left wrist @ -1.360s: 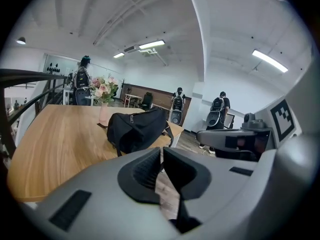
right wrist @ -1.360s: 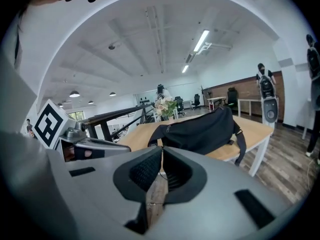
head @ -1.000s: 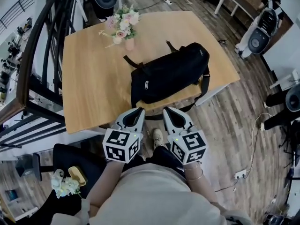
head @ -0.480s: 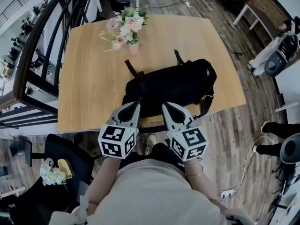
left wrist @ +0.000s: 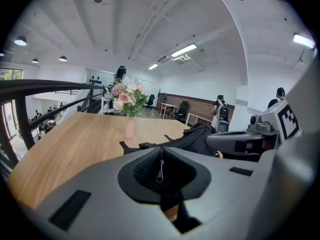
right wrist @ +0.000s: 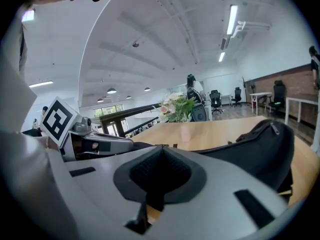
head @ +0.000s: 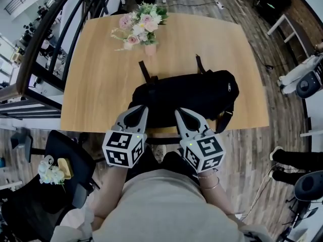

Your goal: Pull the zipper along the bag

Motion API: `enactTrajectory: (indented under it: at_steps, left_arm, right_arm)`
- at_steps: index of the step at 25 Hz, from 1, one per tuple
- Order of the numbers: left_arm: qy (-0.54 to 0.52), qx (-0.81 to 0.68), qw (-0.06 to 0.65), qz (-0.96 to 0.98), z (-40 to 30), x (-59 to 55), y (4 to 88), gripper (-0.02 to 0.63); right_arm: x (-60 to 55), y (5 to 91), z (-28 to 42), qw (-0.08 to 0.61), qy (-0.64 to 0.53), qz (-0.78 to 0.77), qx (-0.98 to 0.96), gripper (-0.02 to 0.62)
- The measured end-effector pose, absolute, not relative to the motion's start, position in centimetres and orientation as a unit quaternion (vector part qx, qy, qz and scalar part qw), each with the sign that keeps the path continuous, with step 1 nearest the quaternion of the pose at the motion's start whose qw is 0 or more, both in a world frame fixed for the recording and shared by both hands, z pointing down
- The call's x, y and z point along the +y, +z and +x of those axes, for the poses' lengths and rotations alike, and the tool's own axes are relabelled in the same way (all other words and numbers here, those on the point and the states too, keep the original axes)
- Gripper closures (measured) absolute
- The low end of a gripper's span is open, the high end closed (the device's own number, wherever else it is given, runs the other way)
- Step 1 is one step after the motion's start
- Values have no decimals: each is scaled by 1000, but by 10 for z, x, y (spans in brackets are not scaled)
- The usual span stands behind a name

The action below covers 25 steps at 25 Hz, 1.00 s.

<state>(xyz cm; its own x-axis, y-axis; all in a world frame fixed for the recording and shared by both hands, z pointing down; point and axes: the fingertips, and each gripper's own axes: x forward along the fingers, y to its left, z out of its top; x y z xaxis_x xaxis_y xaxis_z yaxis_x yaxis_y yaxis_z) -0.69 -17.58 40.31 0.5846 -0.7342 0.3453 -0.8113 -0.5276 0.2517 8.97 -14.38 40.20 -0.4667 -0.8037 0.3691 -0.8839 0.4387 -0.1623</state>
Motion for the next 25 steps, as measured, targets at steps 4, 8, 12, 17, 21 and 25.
enactTrajectory:
  at_steps: [4,8,12,17,21,25]
  left_arm:
    - [99,-461,198,859,-15,-175,404,575]
    - [101,-476,200,851,-29,-178,409,575]
    - [92,-479,204,849,-42,-186,406,575]
    - [96,-471,205,853,-50,-191,403,574]
    - [94,-454,221,858,-53,-191,406,574]
    - [95,-425,246,866,-54,-188,414,518]
  right_arm:
    - [-147,405,85,120,172,489,-847,600]
    - [-150,412,76,126,174,479,-851,598]
    - [-157,411,71,130,171,480,-850,598]
    - [-157,408,64,132,175,487,-846,598]
    - [-155,409,55,141,175,482,-847,598]
    - [-153,411,48,147,173,476,-850,598]
